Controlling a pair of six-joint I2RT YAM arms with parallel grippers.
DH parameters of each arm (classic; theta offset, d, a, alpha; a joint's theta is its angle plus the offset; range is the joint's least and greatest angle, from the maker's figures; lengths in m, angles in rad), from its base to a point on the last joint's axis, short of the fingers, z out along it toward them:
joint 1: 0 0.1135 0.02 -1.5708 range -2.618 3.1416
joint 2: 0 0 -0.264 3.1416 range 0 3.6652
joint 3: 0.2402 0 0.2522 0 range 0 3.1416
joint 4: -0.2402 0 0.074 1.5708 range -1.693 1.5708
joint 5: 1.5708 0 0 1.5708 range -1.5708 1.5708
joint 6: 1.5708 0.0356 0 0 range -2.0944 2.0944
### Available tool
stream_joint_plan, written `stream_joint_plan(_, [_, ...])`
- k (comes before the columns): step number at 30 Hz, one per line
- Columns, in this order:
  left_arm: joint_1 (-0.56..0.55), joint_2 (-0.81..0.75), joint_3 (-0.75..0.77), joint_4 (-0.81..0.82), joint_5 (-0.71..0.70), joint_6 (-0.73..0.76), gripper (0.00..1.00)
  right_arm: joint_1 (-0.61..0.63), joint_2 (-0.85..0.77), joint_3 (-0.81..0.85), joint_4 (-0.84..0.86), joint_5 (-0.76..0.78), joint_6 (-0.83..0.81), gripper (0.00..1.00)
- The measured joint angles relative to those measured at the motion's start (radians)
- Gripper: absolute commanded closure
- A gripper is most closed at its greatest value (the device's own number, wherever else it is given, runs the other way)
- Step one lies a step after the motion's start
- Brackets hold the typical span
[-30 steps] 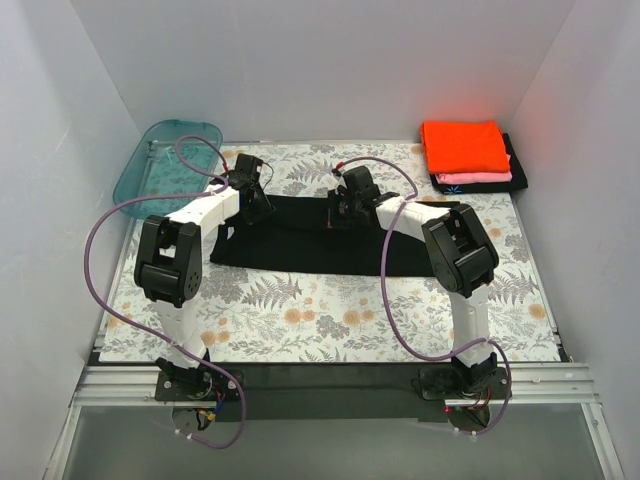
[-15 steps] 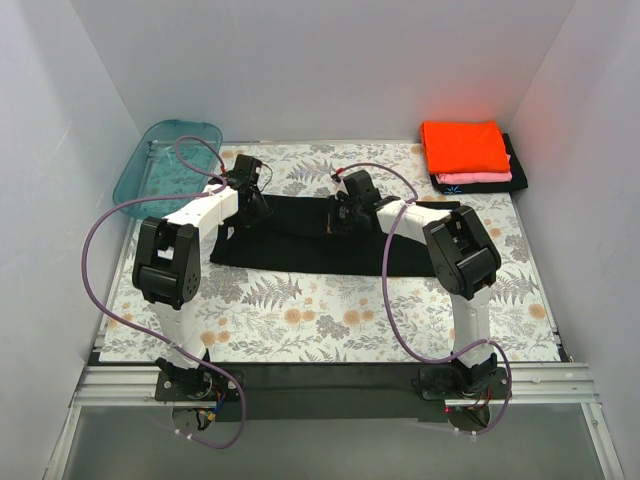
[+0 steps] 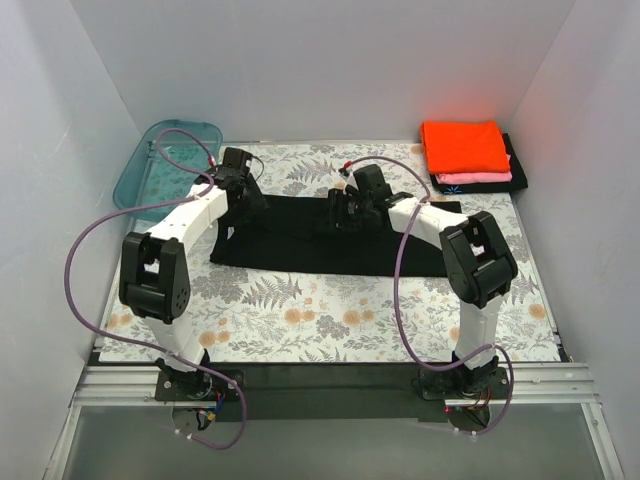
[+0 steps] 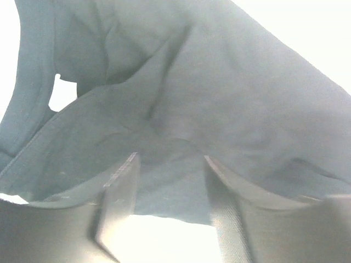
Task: Fold and stack the t-shirts
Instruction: Fold the tshirt
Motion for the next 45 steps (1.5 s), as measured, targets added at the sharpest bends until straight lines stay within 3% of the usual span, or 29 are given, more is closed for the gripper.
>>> stream_joint_plan(6, [0.001, -0.033, 0.028, 0.095, 0.053, 0.000, 0.82, -0.021, 0.019, 0.114, 0.038, -0.058, -0.009, 0.56])
stream_joint_plan(13, [0.006, 0.142, 0.037, 0.219, 0.074, -0.011, 0.96, -0.029, 0.205, 0.196, 0.169, -0.115, 0.021, 0.56])
stream_joint_plan(18, [0.047, 0.248, 0.036, 0.239, 0.086, -0.024, 0.92, -0.066, 0.283, 0.168, 0.213, -0.166, 0.026, 0.55])
stream_joint_plan(22, [0.068, 0.220, 0.032, 0.246, 0.061, 0.002, 0.67, -0.110, 0.211, 0.089, 0.213, -0.161, -0.007, 0.53])
stream_joint_plan(23, [0.069, 0.205, 0.025, 0.247, 0.059, 0.005, 0.57, -0.126, 0.179, 0.058, 0.202, -0.156, -0.016, 0.53])
stream_joint_plan(26, [0.063, 0.120, -0.016, 0.241, 0.058, 0.016, 0.46, -0.185, 0.044, -0.055, 0.190, -0.149, -0.041, 0.52])
stream_joint_plan(29, [0.050, -0.039, -0.098, 0.252, 0.054, 0.014, 0.46, -0.263, -0.132, -0.182, 0.188, -0.145, -0.064, 0.51])
stream_joint_plan(33, [0.037, -0.274, -0.238, 0.275, 0.035, -0.002, 0.57, -0.418, -0.333, -0.342, 0.210, -0.150, -0.077, 0.52])
stream_joint_plan(36, [0.044, -0.359, -0.356, 0.300, 0.016, -0.028, 0.65, -0.566, -0.398, -0.450, 0.217, -0.138, -0.071, 0.53])
stream_joint_plan(41, [0.102, -0.320, -0.549, 0.309, 0.014, -0.075, 0.73, -0.711, -0.376, -0.546, 0.209, -0.111, -0.061, 0.53])
stream_joint_plan(45, [0.165, -0.265, -0.587, 0.299, 0.026, -0.109, 0.76, -0.760, -0.314, -0.551, 0.248, -0.111, -0.062, 0.53])
